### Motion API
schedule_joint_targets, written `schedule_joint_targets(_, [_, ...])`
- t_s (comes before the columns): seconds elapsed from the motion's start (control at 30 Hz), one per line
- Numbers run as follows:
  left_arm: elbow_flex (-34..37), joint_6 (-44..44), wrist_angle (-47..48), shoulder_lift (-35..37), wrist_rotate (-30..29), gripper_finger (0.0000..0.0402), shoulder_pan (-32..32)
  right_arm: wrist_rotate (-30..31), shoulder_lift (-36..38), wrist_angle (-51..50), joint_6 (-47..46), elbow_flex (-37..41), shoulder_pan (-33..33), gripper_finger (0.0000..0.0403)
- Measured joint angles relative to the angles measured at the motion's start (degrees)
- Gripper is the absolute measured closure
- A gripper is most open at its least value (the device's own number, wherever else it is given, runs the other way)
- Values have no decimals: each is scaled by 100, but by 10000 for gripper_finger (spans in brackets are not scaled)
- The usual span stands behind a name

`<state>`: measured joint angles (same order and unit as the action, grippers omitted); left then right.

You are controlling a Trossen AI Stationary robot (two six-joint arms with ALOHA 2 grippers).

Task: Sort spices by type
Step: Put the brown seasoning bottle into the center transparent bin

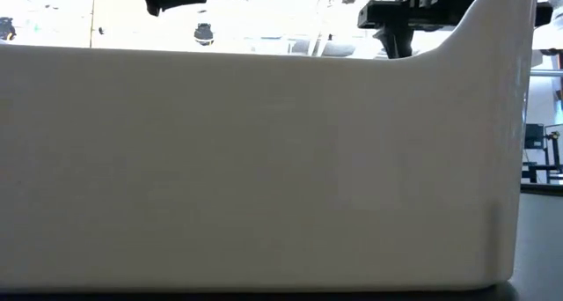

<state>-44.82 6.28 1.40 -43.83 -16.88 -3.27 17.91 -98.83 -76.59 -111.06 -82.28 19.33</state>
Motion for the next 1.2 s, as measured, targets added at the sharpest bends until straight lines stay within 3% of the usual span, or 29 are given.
schedule_joint_targets(0.2, [0,-91,72,-3,-16,59,0,-33,0,37,23,38,-31,5])
schedule_joint_targets(0.33, [0,-98,73,-3,-18,59,0,-443,2,121,97,336,-183,5])
schedule_joint_targets(0.57, [0,-115,73,-3,-20,59,0,-643,2,1237,745,916,-526,5])
schedule_joint_targets(0.8, [0,-115,118,-3,-20,59,0,-795,2,1326,737,1298,-764,14])
schedule_joint_targets(0.93, [0,-115,167,-3,-22,59,0,-1269,2,1838,1043,1568,-871,16])
schedule_joint_targets(1.2, [0,-118,183,-3,-22,59,0,-1347,2,2544,859,2193,-888,38])
